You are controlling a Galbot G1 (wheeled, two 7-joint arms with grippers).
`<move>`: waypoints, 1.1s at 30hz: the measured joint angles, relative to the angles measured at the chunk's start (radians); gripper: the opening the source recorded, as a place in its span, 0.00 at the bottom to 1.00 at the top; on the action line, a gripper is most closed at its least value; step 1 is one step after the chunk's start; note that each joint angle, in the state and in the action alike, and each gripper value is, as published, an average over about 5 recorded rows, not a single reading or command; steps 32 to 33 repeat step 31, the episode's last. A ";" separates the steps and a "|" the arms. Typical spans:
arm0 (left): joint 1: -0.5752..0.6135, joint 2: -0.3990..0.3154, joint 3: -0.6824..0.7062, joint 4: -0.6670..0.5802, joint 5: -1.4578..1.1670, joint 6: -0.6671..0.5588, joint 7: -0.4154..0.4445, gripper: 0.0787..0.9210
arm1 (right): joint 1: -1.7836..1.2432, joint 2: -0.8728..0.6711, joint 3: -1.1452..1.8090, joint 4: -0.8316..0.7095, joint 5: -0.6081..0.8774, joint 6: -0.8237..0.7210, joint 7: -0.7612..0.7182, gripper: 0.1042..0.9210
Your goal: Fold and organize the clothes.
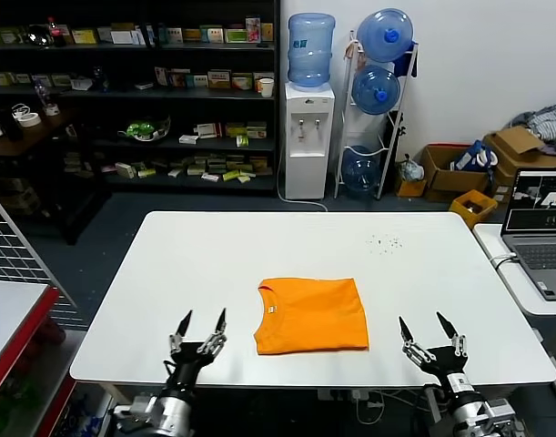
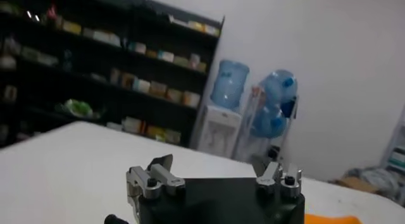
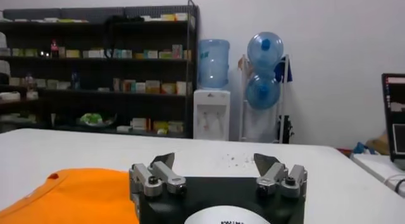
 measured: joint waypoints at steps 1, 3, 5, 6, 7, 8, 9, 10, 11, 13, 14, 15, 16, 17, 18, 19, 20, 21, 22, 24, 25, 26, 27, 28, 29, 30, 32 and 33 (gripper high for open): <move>0.013 -0.008 -0.022 0.001 0.009 -0.027 0.019 0.88 | 0.000 0.014 0.007 -0.005 -0.010 0.015 -0.007 0.88; 0.038 -0.021 -0.060 0.002 0.024 -0.075 0.056 0.88 | -0.001 0.044 0.021 -0.016 -0.031 0.047 -0.019 0.88; 0.058 -0.029 -0.087 0.002 0.037 -0.114 0.088 0.88 | -0.002 0.073 0.034 -0.026 -0.053 0.077 -0.031 0.88; 0.066 -0.032 -0.099 0.003 0.044 -0.131 0.103 0.88 | -0.002 0.087 0.041 -0.030 -0.065 0.092 -0.037 0.88; 0.073 -0.035 -0.108 0.004 0.051 -0.146 0.117 0.88 | -0.002 0.101 0.047 -0.033 -0.076 0.106 -0.042 0.88; 0.079 -0.038 -0.117 0.006 0.058 -0.160 0.130 0.88 | -0.002 0.114 0.052 -0.035 -0.087 0.120 -0.047 0.88; 0.084 -0.041 -0.125 0.007 0.065 -0.173 0.142 0.88 | -0.001 0.127 0.058 -0.037 -0.097 0.134 -0.052 0.88; 0.089 -0.044 -0.131 0.008 0.071 -0.186 0.153 0.88 | -0.001 0.140 0.063 -0.039 -0.107 0.146 -0.056 0.88; 0.095 -0.048 -0.138 0.009 0.077 -0.197 0.164 0.88 | -0.001 0.152 0.068 -0.041 -0.117 0.158 -0.061 0.88; 0.106 -0.056 -0.149 0.009 0.088 -0.217 0.182 0.88 | -0.001 0.175 0.079 -0.043 -0.135 0.180 -0.072 0.88; 0.113 -0.061 -0.155 0.009 0.094 -0.227 0.190 0.88 | -0.002 0.186 0.083 -0.044 -0.144 0.190 -0.077 0.88; 0.119 -0.065 -0.159 0.008 0.099 -0.235 0.197 0.88 | -0.003 0.198 0.088 -0.045 -0.153 0.200 -0.083 0.88; 0.125 -0.070 -0.164 0.007 0.104 -0.243 0.203 0.88 | -0.005 0.208 0.092 -0.045 -0.161 0.210 -0.088 0.88; 0.131 -0.075 -0.167 0.005 0.109 -0.251 0.209 0.88 | -0.006 0.218 0.096 -0.045 -0.169 0.219 -0.093 0.88; 0.137 -0.080 -0.170 0.004 0.113 -0.258 0.214 0.88 | -0.008 0.228 0.099 -0.045 -0.177 0.228 -0.098 0.88; 0.143 -0.084 -0.172 0.002 0.117 -0.264 0.218 0.88 | -0.009 0.238 0.102 -0.045 -0.185 0.236 -0.102 0.88; 0.149 -0.087 -0.174 0.001 0.121 -0.270 0.221 0.88 | -0.010 0.246 0.105 -0.046 -0.192 0.244 -0.105 0.88; 0.154 -0.089 -0.174 0.000 0.125 -0.276 0.224 0.88 | -0.011 0.255 0.107 -0.047 -0.199 0.252 -0.107 0.88; 0.159 -0.091 -0.175 -0.001 0.128 -0.281 0.227 0.88 | -0.011 0.263 0.109 -0.048 -0.205 0.259 -0.108 0.88; 0.166 -0.094 -0.175 -0.003 0.134 -0.289 0.230 0.88 | -0.012 0.277 0.111 -0.051 -0.216 0.271 -0.109 0.88; 0.168 -0.095 -0.175 -0.004 0.137 -0.292 0.231 0.88 | -0.012 0.283 0.112 -0.052 -0.221 0.276 -0.110 0.88; 0.170 -0.097 -0.174 -0.006 0.138 -0.295 0.232 0.88 | -0.012 0.289 0.113 -0.053 -0.225 0.281 -0.110 0.88; 0.172 -0.099 -0.174 -0.008 0.140 -0.297 0.232 0.88 | -0.013 0.294 0.115 -0.053 -0.229 0.285 -0.110 0.88; 0.173 -0.101 -0.173 -0.009 0.143 -0.299 0.233 0.88 | -0.014 0.297 0.116 -0.053 -0.233 0.289 -0.111 0.88; 0.175 -0.103 -0.172 -0.010 0.145 -0.301 0.233 0.88 | -0.015 0.301 0.118 -0.053 -0.236 0.293 -0.111 0.88; 0.176 -0.104 -0.171 -0.011 0.146 -0.302 0.233 0.88 | -0.016 0.302 0.119 -0.053 -0.238 0.295 -0.111 0.88; 0.177 -0.105 -0.170 -0.011 0.148 -0.303 0.234 0.88 | -0.017 0.304 0.120 -0.053 -0.240 0.297 -0.111 0.88; 0.177 -0.105 -0.170 -0.011 0.148 -0.303 0.234 0.88 | -0.017 0.304 0.120 -0.053 -0.240 0.297 -0.111 0.88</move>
